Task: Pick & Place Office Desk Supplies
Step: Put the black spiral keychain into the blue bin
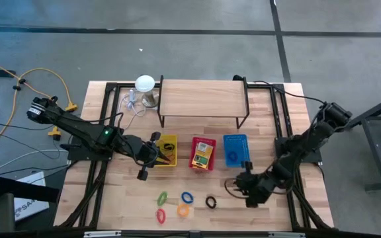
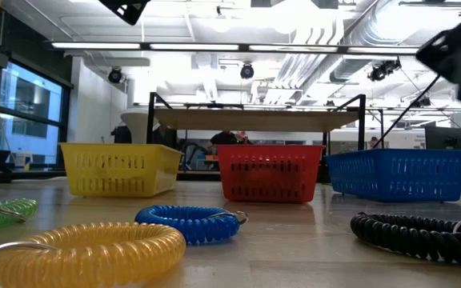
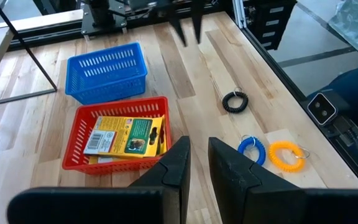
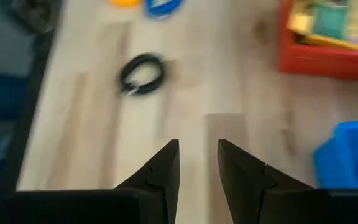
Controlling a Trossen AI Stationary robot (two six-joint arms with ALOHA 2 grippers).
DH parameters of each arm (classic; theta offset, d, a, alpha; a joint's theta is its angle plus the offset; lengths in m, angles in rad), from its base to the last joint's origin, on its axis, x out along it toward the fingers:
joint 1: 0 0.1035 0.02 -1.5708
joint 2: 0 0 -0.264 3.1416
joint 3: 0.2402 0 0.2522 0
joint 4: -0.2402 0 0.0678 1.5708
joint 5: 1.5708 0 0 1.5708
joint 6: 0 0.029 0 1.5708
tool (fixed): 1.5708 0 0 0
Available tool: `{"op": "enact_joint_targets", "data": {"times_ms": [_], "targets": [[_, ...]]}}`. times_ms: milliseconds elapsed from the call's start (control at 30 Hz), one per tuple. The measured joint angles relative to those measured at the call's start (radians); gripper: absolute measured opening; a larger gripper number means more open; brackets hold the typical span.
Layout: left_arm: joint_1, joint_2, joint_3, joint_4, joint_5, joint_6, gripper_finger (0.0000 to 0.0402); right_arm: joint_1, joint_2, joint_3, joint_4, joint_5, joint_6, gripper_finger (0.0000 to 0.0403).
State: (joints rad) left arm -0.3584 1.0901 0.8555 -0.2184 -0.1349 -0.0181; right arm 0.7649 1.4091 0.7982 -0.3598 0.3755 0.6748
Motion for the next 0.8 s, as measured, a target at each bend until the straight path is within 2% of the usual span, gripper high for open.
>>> {"op": "enact_joint_targets", "data": {"times_ms": [300,800], "targets": [[0.000,0.000,0.000,0.002,0.000,0.000,0.0054,0.086,0.023,0.000,0.083,-0.017,-0.094,0.0096],[0.000,0.000,0.000,0.003,0.000,0.000,0.0054,0.036,0.044,0.000,0.132,-0.019,-0.102,0.0096]]}}
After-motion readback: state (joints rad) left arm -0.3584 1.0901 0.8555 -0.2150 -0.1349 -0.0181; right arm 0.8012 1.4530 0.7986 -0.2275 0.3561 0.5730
